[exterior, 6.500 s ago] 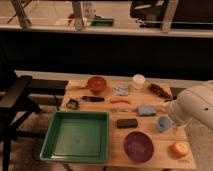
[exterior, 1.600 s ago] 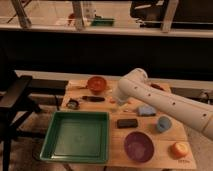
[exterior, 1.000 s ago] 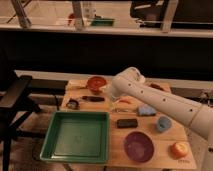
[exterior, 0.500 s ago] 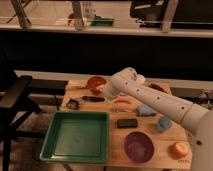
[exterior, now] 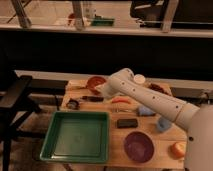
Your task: Wipe purple bowl with brush
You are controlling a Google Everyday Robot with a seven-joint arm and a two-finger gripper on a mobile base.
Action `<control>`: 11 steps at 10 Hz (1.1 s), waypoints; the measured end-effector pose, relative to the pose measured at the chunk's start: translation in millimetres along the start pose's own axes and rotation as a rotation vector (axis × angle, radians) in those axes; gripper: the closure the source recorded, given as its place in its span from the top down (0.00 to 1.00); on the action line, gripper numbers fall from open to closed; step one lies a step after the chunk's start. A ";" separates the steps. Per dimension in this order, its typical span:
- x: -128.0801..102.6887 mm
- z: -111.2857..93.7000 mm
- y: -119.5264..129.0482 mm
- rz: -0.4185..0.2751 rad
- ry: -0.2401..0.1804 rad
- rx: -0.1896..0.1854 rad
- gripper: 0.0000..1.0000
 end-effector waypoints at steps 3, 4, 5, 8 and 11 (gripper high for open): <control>-2.5 14.0 1.0 0.020 -0.030 -0.023 0.80; -4.2 18.9 3.3 0.028 -0.044 -0.035 0.80; -5.5 24.5 6.0 0.040 -0.061 -0.049 0.80; -11.0 39.0 8.0 0.063 -0.111 -0.083 0.80; -13.3 51.6 6.9 0.095 -0.153 -0.112 0.80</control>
